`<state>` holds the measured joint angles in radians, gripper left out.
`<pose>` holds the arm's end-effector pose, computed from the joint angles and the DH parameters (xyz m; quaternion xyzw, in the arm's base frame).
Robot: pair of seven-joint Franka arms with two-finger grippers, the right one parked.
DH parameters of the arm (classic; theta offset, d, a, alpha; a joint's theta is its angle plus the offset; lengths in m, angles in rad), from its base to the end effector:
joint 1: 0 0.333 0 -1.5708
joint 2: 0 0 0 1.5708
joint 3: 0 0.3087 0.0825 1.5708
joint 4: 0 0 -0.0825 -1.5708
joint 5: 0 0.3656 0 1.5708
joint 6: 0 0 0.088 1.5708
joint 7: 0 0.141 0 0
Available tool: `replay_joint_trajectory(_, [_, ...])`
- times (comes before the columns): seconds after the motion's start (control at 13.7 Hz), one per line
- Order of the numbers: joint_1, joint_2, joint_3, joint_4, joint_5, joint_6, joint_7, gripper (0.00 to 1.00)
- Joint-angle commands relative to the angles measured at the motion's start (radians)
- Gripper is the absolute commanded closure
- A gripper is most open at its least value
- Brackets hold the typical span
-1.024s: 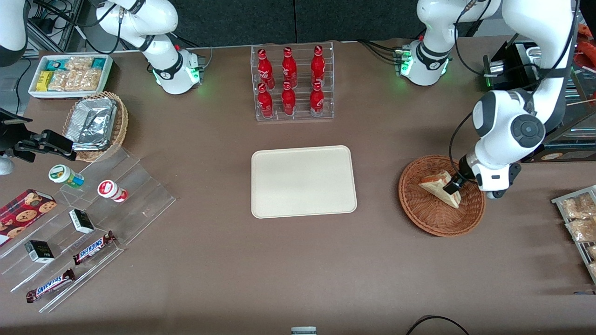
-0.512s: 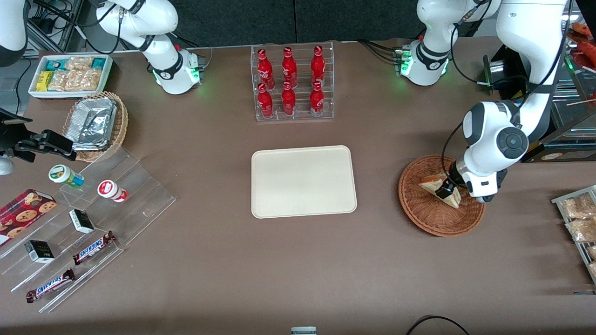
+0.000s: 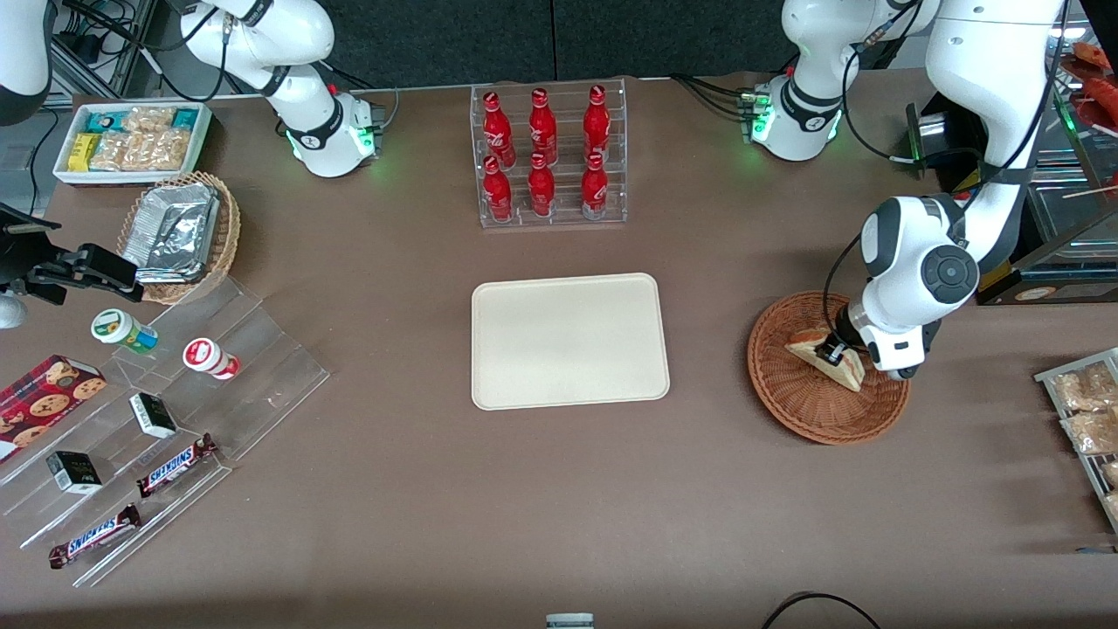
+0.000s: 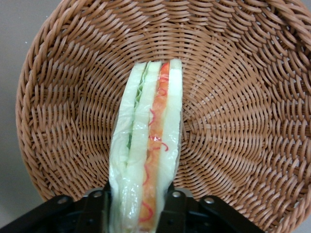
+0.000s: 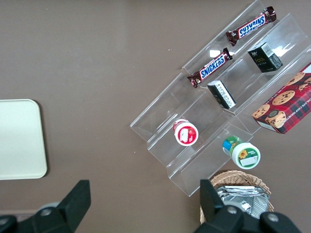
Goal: Place sandwich from basket to tray
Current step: 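Close the left gripper on the sandwich and lift it from the basket, then carry the sandwich with the left gripper over the cream tray and lower it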
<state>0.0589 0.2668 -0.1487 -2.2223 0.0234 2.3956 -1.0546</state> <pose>0.5211 -0.0478 0.2216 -0.8883 -0.4570 0.0445 0.0143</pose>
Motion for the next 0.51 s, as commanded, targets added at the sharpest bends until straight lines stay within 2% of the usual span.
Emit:
replay_joint_trajectory(0.0, [-0.016,-0.046,-0.009,0.022,0.006,-0.093,-0.010,1.00])
replay_joint_trajectory(0.15, [-0.043,-0.051,-0.008,0.097,0.019,-0.205,-0.001,1.00])
replay_joint_trajectory(0.29, [-0.076,-0.049,-0.012,0.176,0.073,-0.321,0.002,1.00])
replay_joint_trajectory(0.44, [-0.122,-0.049,-0.012,0.234,0.078,-0.383,0.037,1.00])
